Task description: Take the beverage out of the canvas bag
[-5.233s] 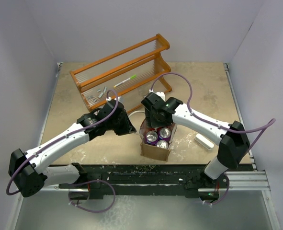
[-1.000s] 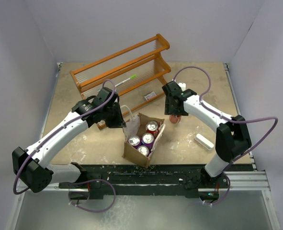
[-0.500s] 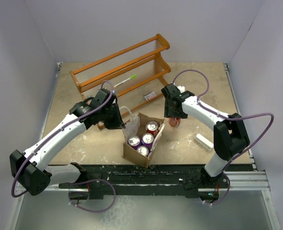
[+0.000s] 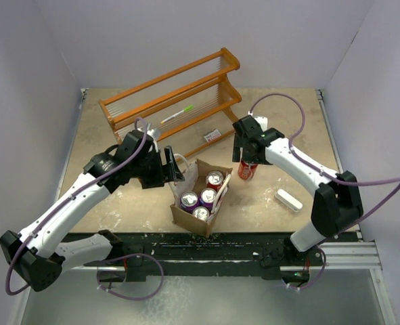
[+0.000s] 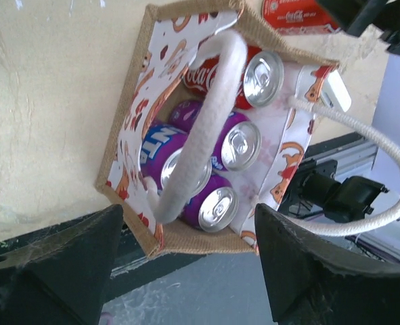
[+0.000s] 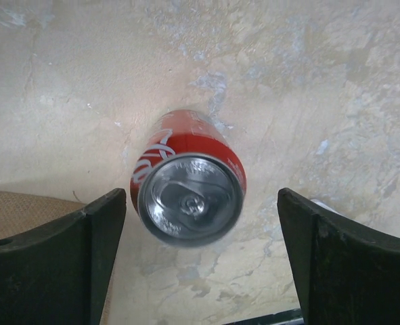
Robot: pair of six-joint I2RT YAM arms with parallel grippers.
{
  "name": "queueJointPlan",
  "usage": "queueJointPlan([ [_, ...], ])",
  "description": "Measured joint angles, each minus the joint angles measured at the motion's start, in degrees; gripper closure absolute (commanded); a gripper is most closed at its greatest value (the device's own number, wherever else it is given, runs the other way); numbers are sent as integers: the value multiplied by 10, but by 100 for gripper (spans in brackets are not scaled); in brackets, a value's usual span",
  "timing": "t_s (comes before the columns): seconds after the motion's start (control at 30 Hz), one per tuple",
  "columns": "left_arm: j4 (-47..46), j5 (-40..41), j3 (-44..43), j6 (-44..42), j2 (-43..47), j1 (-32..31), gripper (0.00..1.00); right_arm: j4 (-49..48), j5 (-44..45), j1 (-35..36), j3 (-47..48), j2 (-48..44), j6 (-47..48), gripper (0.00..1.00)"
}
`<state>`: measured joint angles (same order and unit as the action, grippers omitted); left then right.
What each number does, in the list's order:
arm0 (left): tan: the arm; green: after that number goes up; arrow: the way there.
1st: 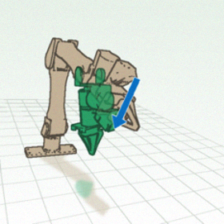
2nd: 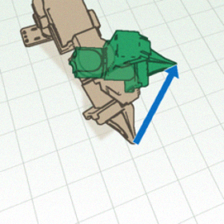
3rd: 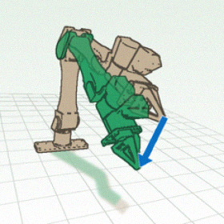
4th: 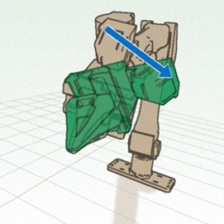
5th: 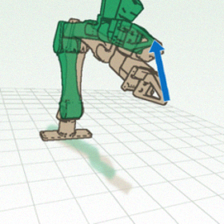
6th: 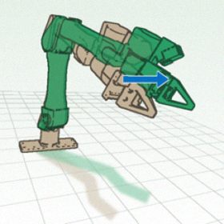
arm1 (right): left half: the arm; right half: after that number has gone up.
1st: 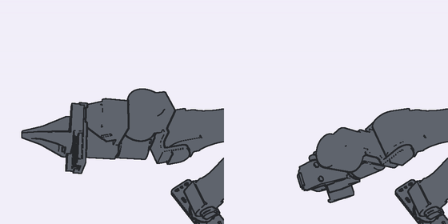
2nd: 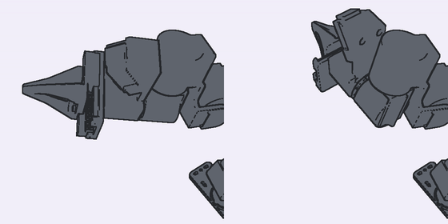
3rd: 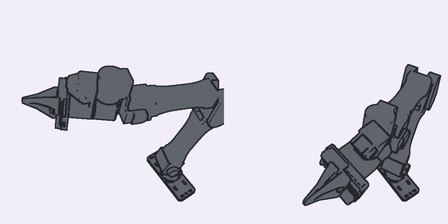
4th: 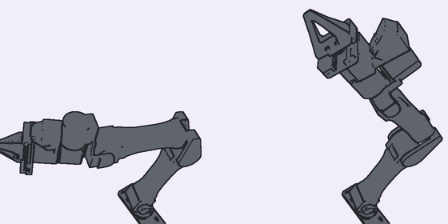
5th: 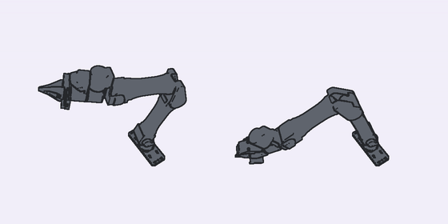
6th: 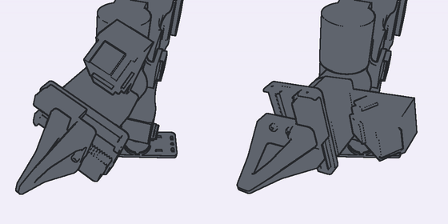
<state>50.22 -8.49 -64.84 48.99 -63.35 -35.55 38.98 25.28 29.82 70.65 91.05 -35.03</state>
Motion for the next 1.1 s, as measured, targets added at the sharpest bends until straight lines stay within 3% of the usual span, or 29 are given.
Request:
queueJointPlan([
  [0.43,-14,-86,103,31,71,2,12,14,-72,0,-107,-147,-13,0],
  [0.63,-19,-102,151,49,119,-2,18,18,-119,0,-114,-217,1,0],
  [0.93,-17,-93,184,78,152,-2,22,37,-153,0,45,-267,61,0],
  [1.1,-27,-87,185,86,152,-3,19,7,-259,-1,127,-263,94,0],
])
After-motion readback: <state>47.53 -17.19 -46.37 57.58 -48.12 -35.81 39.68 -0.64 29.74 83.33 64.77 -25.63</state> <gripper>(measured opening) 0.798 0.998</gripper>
